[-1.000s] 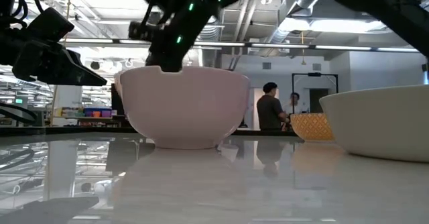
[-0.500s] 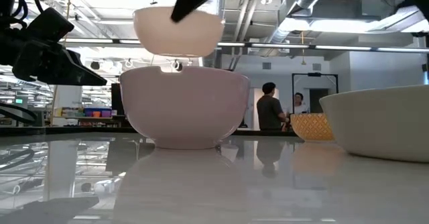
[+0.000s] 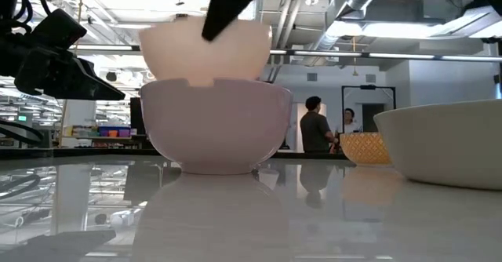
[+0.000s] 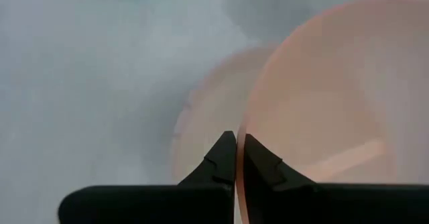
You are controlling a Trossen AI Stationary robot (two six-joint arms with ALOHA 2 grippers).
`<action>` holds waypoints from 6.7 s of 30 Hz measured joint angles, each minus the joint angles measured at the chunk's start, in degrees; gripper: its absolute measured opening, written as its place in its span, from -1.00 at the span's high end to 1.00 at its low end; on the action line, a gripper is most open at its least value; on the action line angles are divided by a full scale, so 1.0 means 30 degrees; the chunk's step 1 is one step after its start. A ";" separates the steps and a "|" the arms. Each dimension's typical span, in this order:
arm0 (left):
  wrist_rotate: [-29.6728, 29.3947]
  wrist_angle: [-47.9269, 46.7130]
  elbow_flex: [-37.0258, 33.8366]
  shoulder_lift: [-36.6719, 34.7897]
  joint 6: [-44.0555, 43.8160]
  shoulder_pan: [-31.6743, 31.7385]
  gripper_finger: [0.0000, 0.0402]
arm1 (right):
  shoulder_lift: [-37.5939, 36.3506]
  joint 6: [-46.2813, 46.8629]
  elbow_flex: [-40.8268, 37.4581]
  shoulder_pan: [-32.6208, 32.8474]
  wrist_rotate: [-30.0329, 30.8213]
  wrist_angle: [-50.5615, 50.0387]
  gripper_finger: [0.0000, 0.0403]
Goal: Nest bowls inside each other
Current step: Stack the pink bowl on the white bowl, then stack the white bowl on the pink bowl
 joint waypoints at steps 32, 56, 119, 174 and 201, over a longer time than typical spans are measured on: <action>0.0001 -0.0042 0.0000 0.0002 0.0000 0.0000 0.38 | -0.0507 0.2968 -0.3595 0.0090 -0.0922 0.3468 0.41; -0.0007 -0.0042 0.0000 0.0000 0.0000 0.0007 0.38 | -0.1850 0.5798 -0.3544 0.1496 0.5094 0.3152 -0.11; -0.0017 -0.0050 0.0000 0.0007 0.0000 0.0004 0.38 | -1.0366 2.3759 -1.2366 0.9235 0.6579 -0.0852 0.78; -0.0028 -0.0029 0.0000 0.0068 0.0000 0.0000 0.37 | -0.5556 2.8899 -1.5165 0.3513 0.1900 0.2725 -0.34; -0.0007 -0.0042 0.0000 0.0131 0.0000 0.0000 0.38 | -0.5709 2.7987 -1.2064 0.4141 0.1295 -0.3102 0.77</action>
